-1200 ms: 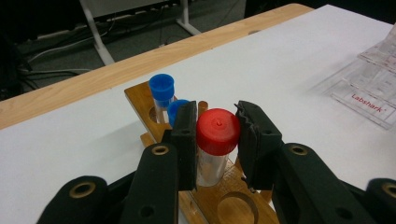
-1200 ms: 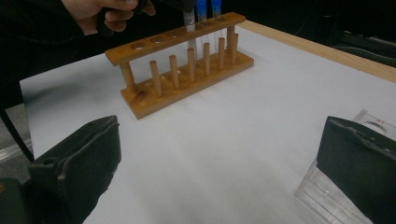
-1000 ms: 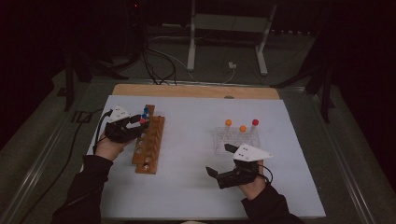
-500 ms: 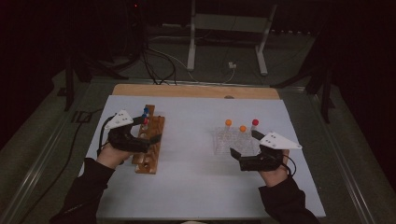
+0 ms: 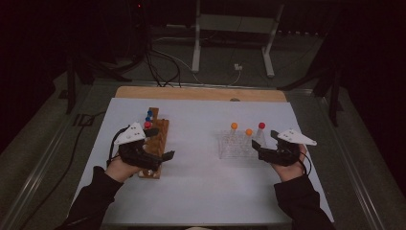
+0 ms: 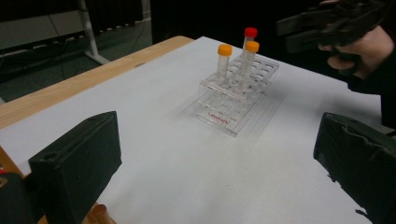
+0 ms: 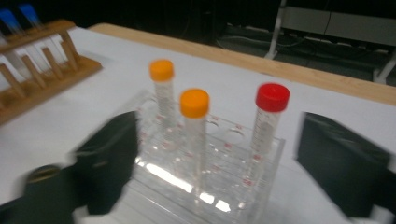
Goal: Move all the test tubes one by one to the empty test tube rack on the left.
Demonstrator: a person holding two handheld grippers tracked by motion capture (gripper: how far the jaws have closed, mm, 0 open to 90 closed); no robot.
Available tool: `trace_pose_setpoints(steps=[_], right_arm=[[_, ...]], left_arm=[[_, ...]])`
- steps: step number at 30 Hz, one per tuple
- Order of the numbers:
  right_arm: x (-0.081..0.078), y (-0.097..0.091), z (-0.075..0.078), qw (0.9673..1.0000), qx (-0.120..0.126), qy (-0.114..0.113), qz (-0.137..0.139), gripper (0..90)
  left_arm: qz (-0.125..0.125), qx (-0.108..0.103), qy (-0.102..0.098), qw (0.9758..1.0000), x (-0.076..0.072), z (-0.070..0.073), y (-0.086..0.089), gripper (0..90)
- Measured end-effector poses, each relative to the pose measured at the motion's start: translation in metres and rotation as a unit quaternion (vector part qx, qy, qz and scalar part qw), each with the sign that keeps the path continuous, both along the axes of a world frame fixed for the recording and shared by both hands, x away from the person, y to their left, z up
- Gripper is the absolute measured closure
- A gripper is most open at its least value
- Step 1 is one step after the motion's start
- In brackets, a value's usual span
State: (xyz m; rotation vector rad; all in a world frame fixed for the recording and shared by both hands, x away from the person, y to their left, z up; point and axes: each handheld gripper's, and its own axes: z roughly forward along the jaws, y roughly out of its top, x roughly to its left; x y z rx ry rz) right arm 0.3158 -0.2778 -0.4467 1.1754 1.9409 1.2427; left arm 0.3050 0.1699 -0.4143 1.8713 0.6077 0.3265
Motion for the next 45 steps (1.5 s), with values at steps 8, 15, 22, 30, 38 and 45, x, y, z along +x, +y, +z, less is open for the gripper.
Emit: trace_pose_setpoints(steps=[8,15,22,30,38,45], right_arm=[[0.022,-0.009,-0.015,0.9990,-0.021,0.032,-0.021,47.5],[0.035,-0.012,-0.020,0.9984,-0.021,0.044,-0.029,57.2],[0.046,-0.012,-0.025,0.9978,-0.017,0.058,-0.027,66.1],[0.052,-0.010,-0.026,0.9978,-0.018,0.058,-0.028,73.1],[0.050,-0.012,-0.020,0.9985,-0.013,0.044,-0.029,74.3],[0.041,-0.013,-0.004,0.9993,-0.012,0.017,-0.030,74.3]], left_arm=[[-0.004,0.001,-0.002,1.0000,-0.001,0.000,-0.002,1.8],[-0.004,-0.001,0.001,1.0000,0.000,0.000,-0.002,1.8],[-0.002,-0.001,0.003,1.0000,0.001,-0.002,-0.001,1.7],[0.001,-0.002,0.006,1.0000,0.001,-0.001,-0.001,1.7],[0.002,-0.002,0.007,1.0000,0.002,-0.002,0.000,1.7],[-0.001,-0.001,0.008,1.0000,0.001,-0.001,-0.001,1.8]])
